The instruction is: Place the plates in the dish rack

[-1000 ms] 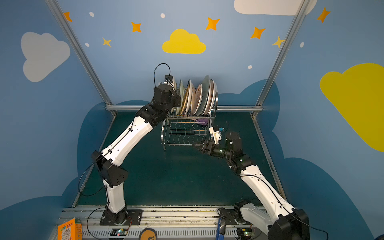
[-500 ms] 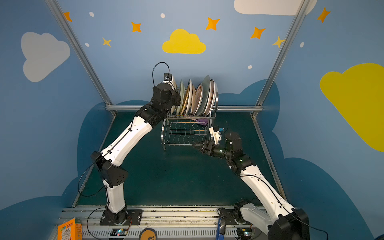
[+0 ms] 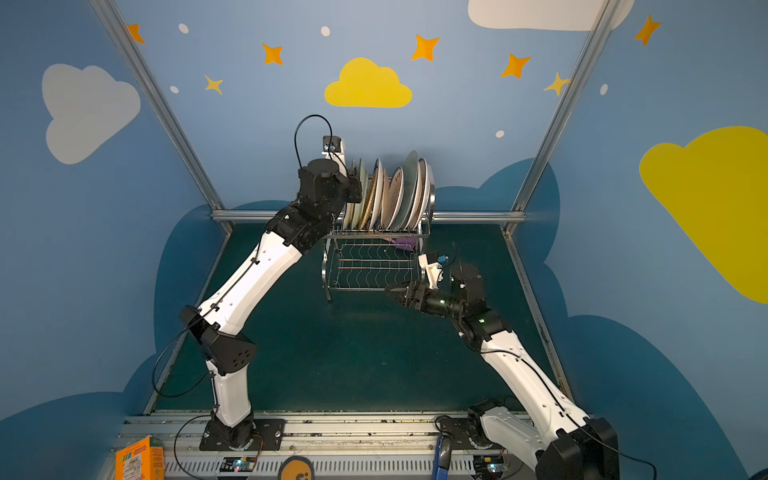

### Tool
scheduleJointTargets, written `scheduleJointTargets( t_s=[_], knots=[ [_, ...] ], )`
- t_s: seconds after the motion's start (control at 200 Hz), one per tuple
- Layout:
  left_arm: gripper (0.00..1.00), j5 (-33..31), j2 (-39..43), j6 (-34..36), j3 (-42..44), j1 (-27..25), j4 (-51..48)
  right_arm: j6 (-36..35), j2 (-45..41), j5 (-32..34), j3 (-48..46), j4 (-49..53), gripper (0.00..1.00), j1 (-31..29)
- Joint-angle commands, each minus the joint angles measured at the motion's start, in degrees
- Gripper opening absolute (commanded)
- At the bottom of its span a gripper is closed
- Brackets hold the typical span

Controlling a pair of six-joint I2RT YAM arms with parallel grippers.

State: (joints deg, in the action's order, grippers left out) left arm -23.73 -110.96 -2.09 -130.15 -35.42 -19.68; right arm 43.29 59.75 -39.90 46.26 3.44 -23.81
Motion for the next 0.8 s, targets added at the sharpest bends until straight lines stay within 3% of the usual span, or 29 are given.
scheduleJointTargets(
  t_s=[0.0,0.245,0.516,0.666,0.796],
  knots=[
    [0.29,-0.8,1.2,1.0,-2.8,-0.1,0.3,0.0,-1.3,0.1,0.1,-0.9,0.89,-0.5],
    [0.30,1.8,2.0,0.7,-8.3,0.2,-3.2,-2.7,-2.1,1.3,1.5,0.1,0.89,-0.5],
    [0.32,12.8,10.0,-4.4,-7.9,0.5,-8.7,-10.0,-2.9,5.3,7.6,6.8,0.90,-0.3],
    [0.41,18.6,20.5,-8.1,4.2,1.0,-7.2,-14.5,-4.0,10.3,11.9,11.0,0.91,0.4],
    [0.64,20.1,32.6,-9.8,21.2,1.6,-3.1,-18.2,-3.8,18.3,17.8,17.0,0.91,1.3]
  ],
)
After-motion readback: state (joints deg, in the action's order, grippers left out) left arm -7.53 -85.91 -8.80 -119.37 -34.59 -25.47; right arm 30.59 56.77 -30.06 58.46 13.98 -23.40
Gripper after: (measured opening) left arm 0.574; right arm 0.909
